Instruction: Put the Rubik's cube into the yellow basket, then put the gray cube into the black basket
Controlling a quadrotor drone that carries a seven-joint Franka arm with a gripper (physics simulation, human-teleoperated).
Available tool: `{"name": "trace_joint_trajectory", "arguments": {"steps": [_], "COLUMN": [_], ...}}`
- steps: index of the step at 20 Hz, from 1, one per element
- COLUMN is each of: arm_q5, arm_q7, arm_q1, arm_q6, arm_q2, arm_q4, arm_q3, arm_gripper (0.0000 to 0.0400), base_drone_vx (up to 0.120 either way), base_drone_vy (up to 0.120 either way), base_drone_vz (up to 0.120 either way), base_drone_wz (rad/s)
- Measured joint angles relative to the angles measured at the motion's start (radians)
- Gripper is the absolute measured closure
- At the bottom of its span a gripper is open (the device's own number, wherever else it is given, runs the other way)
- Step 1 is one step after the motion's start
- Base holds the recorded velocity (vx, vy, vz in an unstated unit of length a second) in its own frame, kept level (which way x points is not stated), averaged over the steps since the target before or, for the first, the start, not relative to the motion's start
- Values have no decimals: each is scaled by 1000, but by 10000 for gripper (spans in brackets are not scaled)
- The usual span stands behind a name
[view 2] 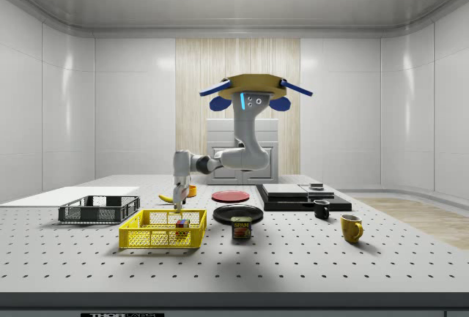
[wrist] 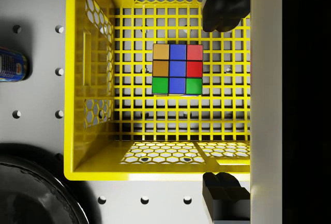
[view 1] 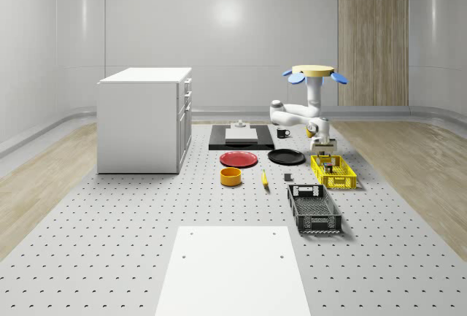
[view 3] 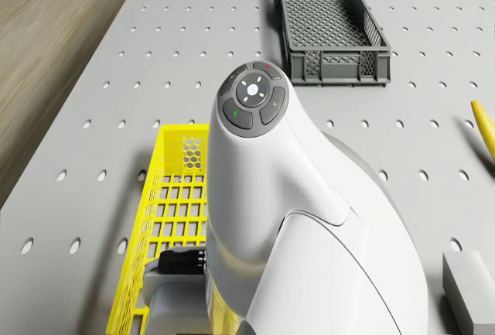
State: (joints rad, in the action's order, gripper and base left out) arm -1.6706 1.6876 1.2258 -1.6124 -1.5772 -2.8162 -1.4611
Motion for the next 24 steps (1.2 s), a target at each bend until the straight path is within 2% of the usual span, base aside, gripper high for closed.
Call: {"name": "trace_joint_trajectory", "arguments": {"steps": [24], "arm_q5": [15], "arm_q7": [1], "arm_q1": [1], "arm_q6": [-14], "arm_q2": [-18], "arm_q4": [0], "arm_q3": [-10], "arm_gripper": [0], "base_drone_vx": [0], "base_drone_vy": [-120], "base_drone_vz": [0], "base_drone_wz": [0]}}
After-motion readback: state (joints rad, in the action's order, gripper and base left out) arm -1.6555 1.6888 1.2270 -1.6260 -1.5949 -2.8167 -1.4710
